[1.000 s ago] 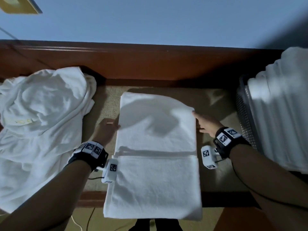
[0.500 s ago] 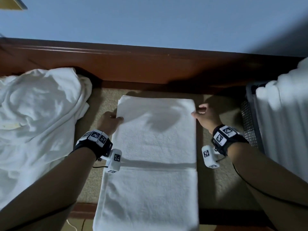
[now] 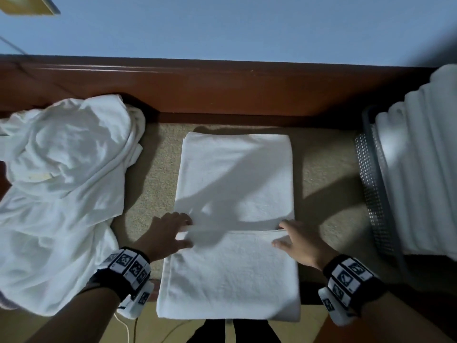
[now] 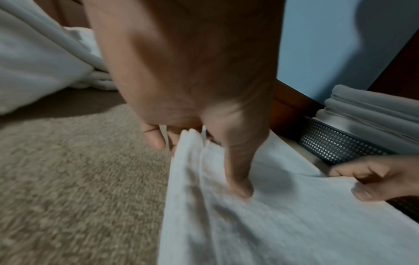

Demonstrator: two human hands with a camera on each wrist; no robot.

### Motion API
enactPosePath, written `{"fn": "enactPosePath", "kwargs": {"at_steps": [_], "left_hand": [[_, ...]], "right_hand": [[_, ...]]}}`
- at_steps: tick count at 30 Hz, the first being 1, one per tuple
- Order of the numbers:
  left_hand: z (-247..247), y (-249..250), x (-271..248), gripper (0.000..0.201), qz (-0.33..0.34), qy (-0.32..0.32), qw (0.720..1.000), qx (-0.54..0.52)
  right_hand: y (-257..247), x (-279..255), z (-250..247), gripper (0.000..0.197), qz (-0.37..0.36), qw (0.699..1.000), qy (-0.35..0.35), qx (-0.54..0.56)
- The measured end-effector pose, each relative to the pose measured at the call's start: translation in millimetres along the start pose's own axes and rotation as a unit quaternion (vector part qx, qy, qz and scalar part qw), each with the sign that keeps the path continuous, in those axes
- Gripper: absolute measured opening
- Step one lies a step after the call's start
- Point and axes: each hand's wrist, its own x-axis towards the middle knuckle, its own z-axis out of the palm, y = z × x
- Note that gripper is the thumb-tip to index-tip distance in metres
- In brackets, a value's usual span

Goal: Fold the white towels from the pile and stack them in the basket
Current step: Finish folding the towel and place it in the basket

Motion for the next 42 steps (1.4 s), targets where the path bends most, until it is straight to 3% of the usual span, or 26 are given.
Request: {"fn": "enactPosePath", "kwargs": {"at_steps": [4,7,10,13,15,19,21,23,25,29,32,36,39,42], "left_hand": [[-3,-3,1,0.048,0.008,-0.016,0.999,0.050],[-9,-3,-2,0.031,0.020,0.040,0.995,-0.093],[-7,2,4,0.022,-0.019,0.100,0.985,-0.136],[-1,8,10,0.033,-0.065,0.107,0.980,-0.153],[0,9,8,0.052,-0.073,0.146,0.978,-0.132],[16,34,-10,0.079,0.019,0.247,0.969,-0.019],[43,52,-18,0.078,0.092,0.207,0.974,-0.021],[74,53,-22,0.073,0.139,0.150,0.979,0.014],[89,36,-22,0.073,0.143,0.147,0.977,0.051],[89,2,-25,0.078,0.075,0.196,0.976,0.056],[91,-10,-34,0.078,0.039,0.211,0.976,0.031],[92,-6,-62,0.080,0.041,0.183,0.982,-0.006],[102,1,-98,0.072,0.070,0.154,0.985,-0.027],[123,3,-131,0.049,0.062,0.217,0.966,-0.125]], "right_hand": [[-2,-3,-6,0.013,0.047,0.996,0.005,0.076],[-5,-5,-17,0.014,0.058,0.988,0.049,0.135],[-6,6,-11,0.022,0.096,0.979,0.094,0.150],[-7,14,5,0.030,0.108,0.979,0.135,0.105],[-13,9,7,0.040,0.090,0.977,0.189,0.047],[-47,-11,36,0.068,-0.017,0.962,0.267,-0.051],[-70,-20,66,0.074,-0.085,0.970,0.206,-0.098],[-75,-26,92,0.075,-0.092,0.980,0.113,-0.138],[-60,-27,99,0.074,-0.067,0.976,0.123,-0.164],[-23,-35,86,0.076,0.049,0.976,0.141,-0.156],[-10,-49,92,0.079,0.062,0.974,0.151,-0.157],[-5,-83,111,0.083,0.042,0.978,0.153,-0.135],[-8,-110,134,0.087,-0.026,0.984,0.135,-0.113],[-12,-132,147,0.073,-0.059,0.976,0.207,-0.017]]}}
